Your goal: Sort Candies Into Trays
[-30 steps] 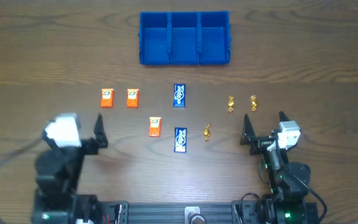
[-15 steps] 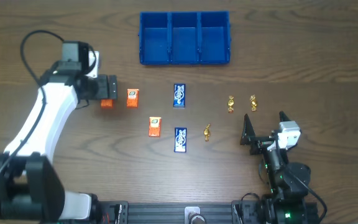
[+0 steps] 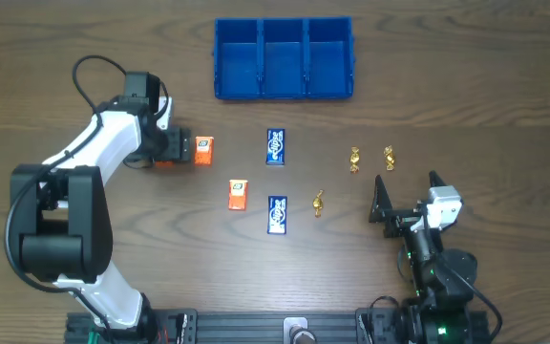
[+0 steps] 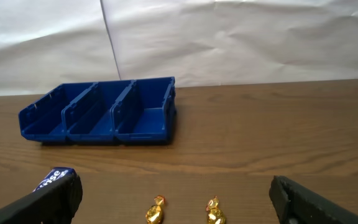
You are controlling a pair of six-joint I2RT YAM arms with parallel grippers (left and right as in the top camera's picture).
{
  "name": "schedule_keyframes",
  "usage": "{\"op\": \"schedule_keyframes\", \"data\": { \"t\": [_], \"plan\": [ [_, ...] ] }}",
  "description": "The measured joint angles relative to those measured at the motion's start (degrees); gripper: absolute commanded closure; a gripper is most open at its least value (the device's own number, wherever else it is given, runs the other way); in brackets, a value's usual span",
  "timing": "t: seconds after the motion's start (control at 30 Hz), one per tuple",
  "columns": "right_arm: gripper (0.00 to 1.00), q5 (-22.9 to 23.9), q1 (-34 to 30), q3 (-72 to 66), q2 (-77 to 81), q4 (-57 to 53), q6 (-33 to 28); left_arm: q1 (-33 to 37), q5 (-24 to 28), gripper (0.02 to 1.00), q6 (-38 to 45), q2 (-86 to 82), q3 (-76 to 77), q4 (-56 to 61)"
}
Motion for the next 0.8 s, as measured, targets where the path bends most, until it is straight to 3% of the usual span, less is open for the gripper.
{"op": "schedule_keyframes", "data": {
  "t": [0.33, 0.53, 0.8],
  "plan": [
    [0.003, 0.0, 0.0, 0.0, 0.0, 0.0, 0.0, 0.0, 0.0, 0.454, -0.15, 0.48, 0.0, 0.11],
    [0.003, 0.0, 0.0, 0.0, 0.0, 0.0, 0.0, 0.0, -0.02, 0.656, -0.98, 0.5, 0.0, 0.33],
    [0.003, 0.0, 0.0, 0.0, 0.0, 0.0, 0.0, -0.11, -0.02, 0.682, -5.29, 0.46, 0.63, -0.02]
  ]
}}
